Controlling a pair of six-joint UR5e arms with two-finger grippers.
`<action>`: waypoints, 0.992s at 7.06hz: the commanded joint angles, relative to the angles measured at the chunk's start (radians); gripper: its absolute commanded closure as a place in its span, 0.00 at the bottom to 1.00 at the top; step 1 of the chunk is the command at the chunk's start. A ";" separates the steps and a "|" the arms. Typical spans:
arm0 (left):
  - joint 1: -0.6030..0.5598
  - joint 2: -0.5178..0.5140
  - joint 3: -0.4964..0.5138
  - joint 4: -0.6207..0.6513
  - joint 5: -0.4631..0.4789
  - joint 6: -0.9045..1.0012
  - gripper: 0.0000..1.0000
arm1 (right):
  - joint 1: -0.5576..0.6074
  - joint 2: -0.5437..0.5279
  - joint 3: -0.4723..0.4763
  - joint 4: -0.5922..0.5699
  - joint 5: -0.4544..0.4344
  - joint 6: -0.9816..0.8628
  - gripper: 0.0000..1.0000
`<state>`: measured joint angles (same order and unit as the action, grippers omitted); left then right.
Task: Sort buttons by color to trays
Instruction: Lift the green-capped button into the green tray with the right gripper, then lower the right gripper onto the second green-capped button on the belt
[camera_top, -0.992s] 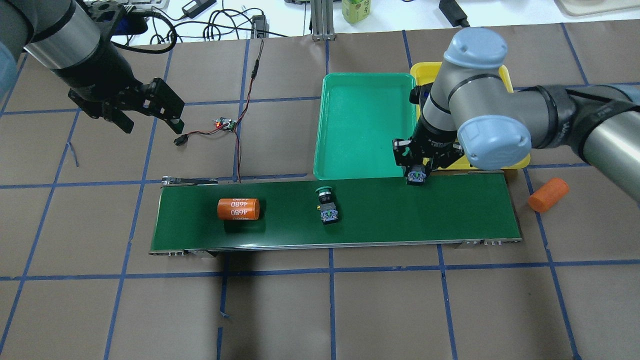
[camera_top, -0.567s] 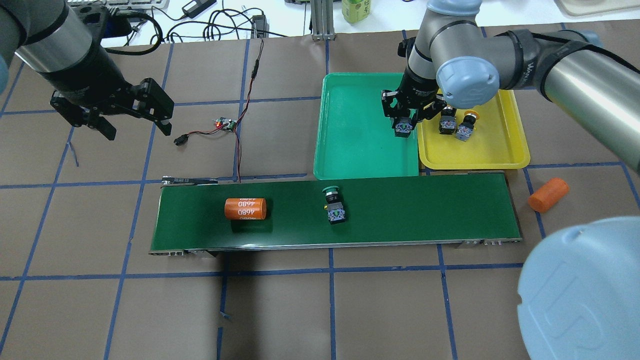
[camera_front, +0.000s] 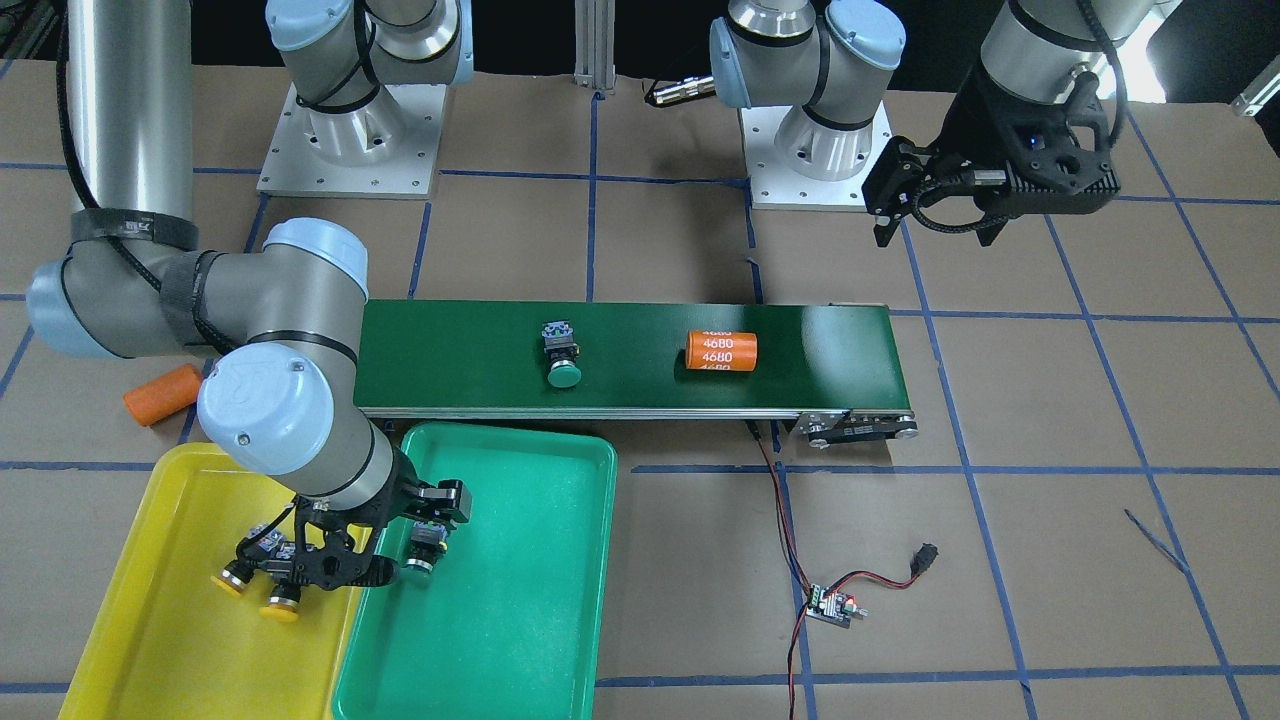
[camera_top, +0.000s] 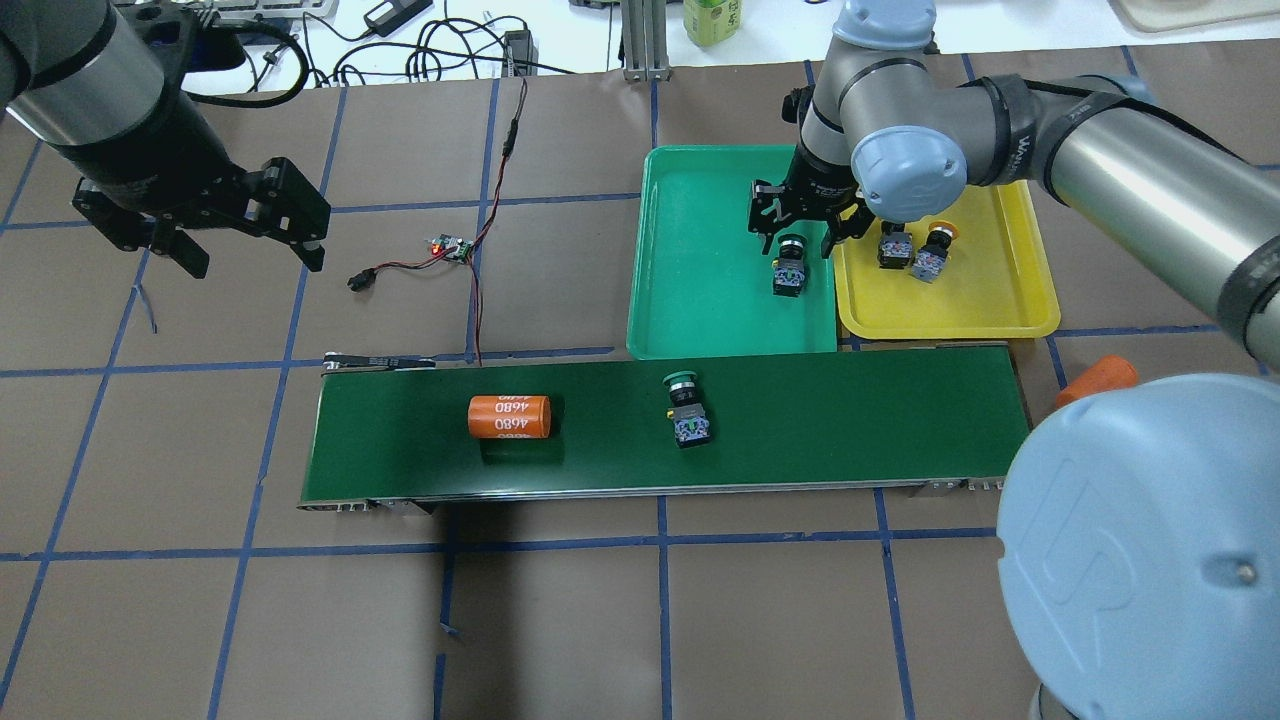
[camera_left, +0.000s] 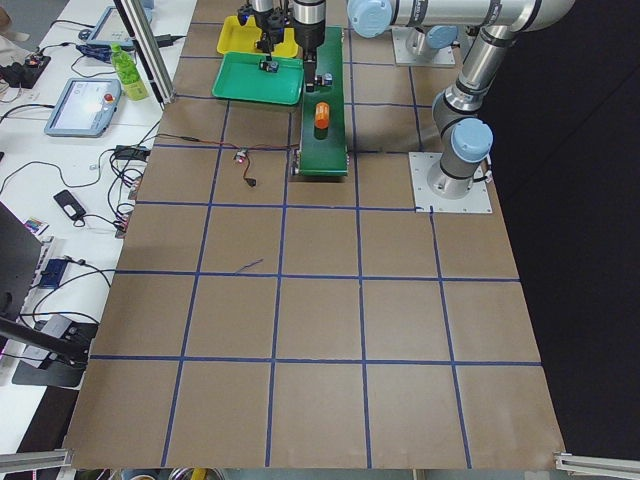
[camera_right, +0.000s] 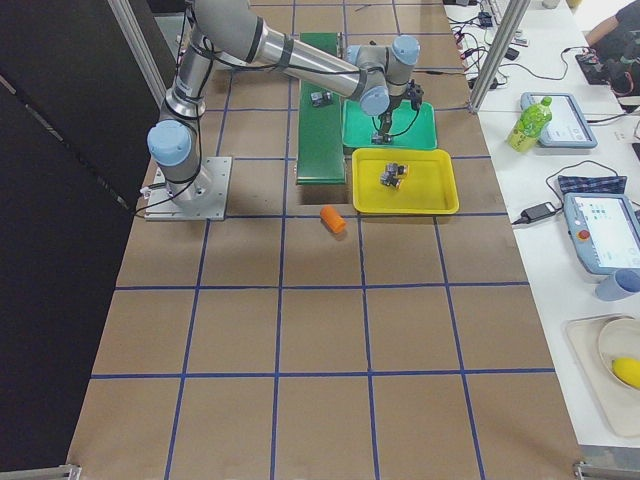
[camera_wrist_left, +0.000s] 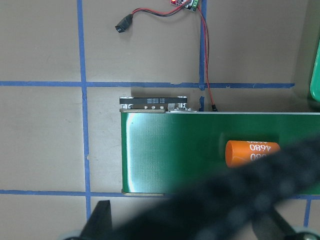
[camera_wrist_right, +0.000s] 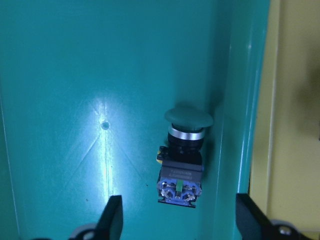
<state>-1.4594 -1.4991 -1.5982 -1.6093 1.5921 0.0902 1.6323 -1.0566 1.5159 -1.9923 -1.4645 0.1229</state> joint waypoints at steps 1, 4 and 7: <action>-0.002 0.016 -0.002 0.006 0.000 0.002 0.00 | 0.000 -0.134 0.006 0.138 -0.004 -0.006 0.00; 0.008 0.026 -0.002 0.011 -0.001 0.011 0.00 | 0.003 -0.447 0.235 0.254 0.001 0.004 0.00; 0.010 0.013 0.000 0.019 -0.001 0.006 0.00 | 0.035 -0.537 0.389 0.184 -0.010 0.007 0.00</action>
<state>-1.4501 -1.4796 -1.5947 -1.5928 1.5926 0.0973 1.6469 -1.5748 1.8693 -1.7822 -1.4733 0.1292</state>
